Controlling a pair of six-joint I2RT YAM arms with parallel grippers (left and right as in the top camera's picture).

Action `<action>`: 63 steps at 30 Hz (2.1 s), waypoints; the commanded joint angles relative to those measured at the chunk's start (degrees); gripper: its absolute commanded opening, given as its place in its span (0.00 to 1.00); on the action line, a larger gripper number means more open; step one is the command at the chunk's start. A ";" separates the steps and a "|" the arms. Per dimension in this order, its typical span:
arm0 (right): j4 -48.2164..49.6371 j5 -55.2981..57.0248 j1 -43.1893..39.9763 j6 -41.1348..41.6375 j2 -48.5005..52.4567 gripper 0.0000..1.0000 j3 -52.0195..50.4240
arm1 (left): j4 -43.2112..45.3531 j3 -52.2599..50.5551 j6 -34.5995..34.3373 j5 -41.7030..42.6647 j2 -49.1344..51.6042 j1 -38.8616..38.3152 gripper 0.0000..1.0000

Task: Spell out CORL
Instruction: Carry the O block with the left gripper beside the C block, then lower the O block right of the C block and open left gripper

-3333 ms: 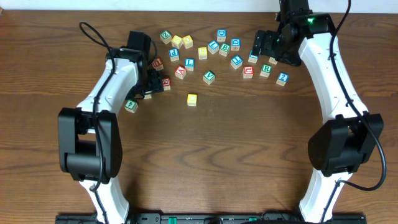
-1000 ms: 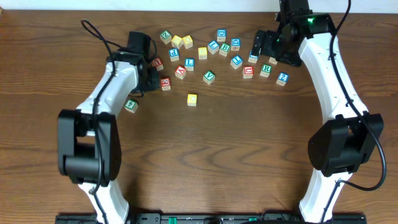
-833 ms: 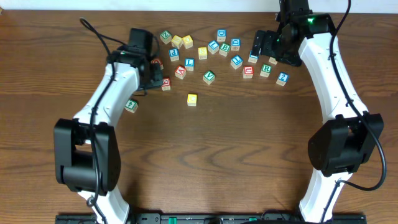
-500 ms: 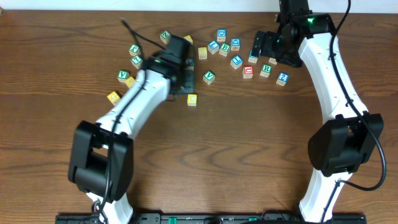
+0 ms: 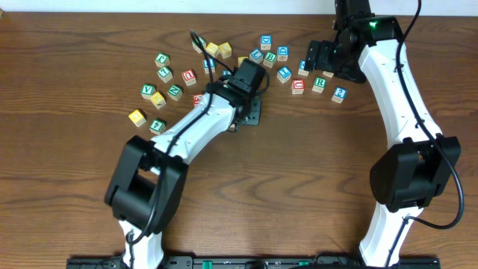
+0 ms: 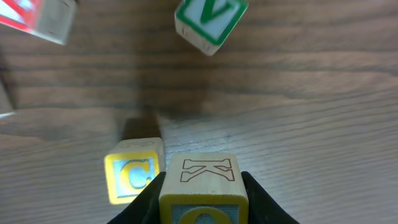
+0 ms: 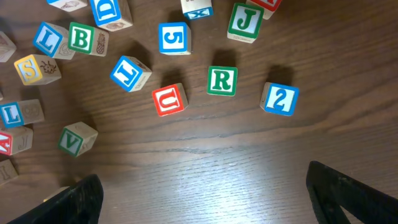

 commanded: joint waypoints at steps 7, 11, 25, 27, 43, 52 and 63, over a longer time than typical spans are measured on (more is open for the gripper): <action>-0.24 1.03 0.37 -0.76 0.26 0.99 0.68 | 0.63 0.79 -0.33 -0.96 2.29 -0.26 0.31; -0.24 1.03 0.37 -0.76 0.26 0.99 0.68 | 1.88 0.22 -0.33 -0.94 2.80 -0.26 0.31; -0.44 1.05 0.35 -1.05 0.26 0.99 0.68 | 2.25 0.07 -0.28 -1.20 5.68 -0.24 0.31; -0.46 1.05 0.37 -1.20 0.26 0.99 0.68 | 2.25 0.07 -0.26 -1.22 5.68 -0.22 0.31; -0.90 1.03 0.35 -1.20 0.26 0.99 0.68 | 1.20 -0.04 -0.28 -5.29 5.68 0.02 0.31; -1.09 1.03 0.37 -1.20 0.26 0.99 0.68 | 1.16 -0.35 -0.31 -5.25 5.79 -0.04 0.31; -1.09 1.05 0.37 -1.20 0.26 0.99 0.68 | 1.16 -0.37 -0.33 -5.20 5.79 -0.04 0.39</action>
